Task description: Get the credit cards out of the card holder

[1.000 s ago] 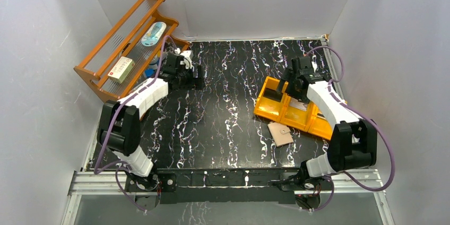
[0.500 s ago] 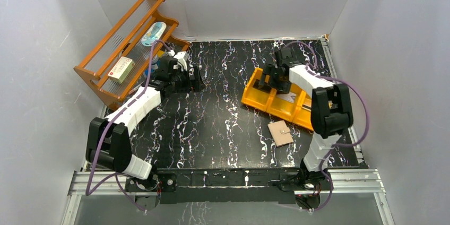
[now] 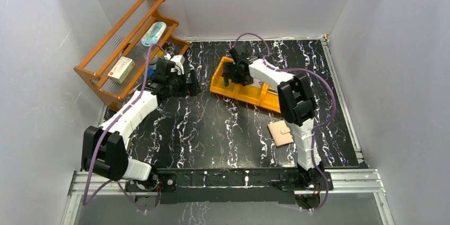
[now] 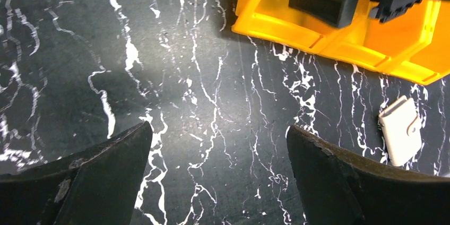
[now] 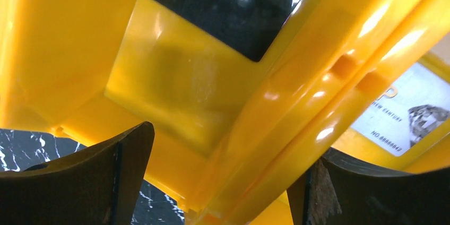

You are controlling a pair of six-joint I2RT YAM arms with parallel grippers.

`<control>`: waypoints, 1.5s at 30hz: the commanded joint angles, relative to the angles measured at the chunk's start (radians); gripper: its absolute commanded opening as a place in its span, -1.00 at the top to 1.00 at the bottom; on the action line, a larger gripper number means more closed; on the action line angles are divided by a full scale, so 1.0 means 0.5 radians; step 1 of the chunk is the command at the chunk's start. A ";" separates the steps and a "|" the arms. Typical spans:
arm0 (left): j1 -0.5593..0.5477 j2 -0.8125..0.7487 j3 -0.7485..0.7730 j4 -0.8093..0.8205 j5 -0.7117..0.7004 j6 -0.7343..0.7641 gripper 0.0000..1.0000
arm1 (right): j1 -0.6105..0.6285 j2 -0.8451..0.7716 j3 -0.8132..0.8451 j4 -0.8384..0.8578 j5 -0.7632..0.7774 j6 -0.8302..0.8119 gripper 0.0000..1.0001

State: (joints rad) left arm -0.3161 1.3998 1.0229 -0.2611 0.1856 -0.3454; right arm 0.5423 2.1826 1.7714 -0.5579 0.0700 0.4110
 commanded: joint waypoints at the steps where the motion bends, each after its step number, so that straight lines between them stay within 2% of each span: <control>1: 0.006 -0.182 -0.012 -0.139 -0.234 -0.030 -0.97 | 0.136 0.046 0.120 -0.083 0.129 -0.018 -0.84; 7: 0.006 -0.287 -0.047 -0.240 -0.527 -0.098 -0.97 | 0.279 0.038 0.093 -0.094 0.218 -0.013 -0.82; 15: 0.006 -0.342 -0.061 -0.252 -0.629 -0.135 -0.97 | 0.400 -0.025 0.056 -0.059 0.222 -0.059 -0.77; 18: 0.006 -0.339 -0.066 -0.255 -0.635 -0.154 -0.97 | 0.426 -0.026 0.109 -0.071 0.236 -0.094 -0.70; 21: 0.006 -0.348 -0.066 -0.265 -0.635 -0.160 -0.97 | 0.429 -0.093 0.206 -0.203 0.331 -0.090 -0.85; 24: 0.005 -0.377 -0.085 -0.239 -0.653 -0.168 -0.97 | 0.430 -0.325 0.121 -0.201 0.512 -0.075 -0.97; 29: 0.006 -0.394 -0.094 -0.185 -0.582 -0.167 -0.97 | 0.379 -0.838 -0.357 -0.269 1.001 0.138 -0.97; 31: 0.008 -0.395 -0.120 -0.122 -0.387 -0.101 -0.97 | 0.251 -1.110 -0.624 -0.341 1.063 0.309 -0.97; 35: 0.009 -0.395 -0.188 -0.008 -0.154 -0.162 -0.97 | -0.121 -1.625 -1.297 -0.339 0.697 0.563 -0.97; 38: 0.011 -0.436 -0.236 0.042 -0.168 -0.256 -0.97 | -0.230 -1.963 -1.691 -0.196 0.518 0.681 -0.97; 41: 0.012 -0.503 -0.295 0.097 -0.205 -0.295 -0.97 | -0.300 -2.096 -1.842 -0.250 0.507 0.785 -0.97; 45: 0.012 -0.563 -0.284 0.007 -0.300 -0.316 -0.97 | -0.320 -2.035 -1.891 -0.353 0.484 0.850 -0.90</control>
State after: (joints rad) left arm -0.3157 1.1797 0.8749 -0.2607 0.0628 -0.4770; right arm 0.3931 1.1584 0.8234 -0.7277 0.3481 0.7597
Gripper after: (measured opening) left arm 0.983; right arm 0.981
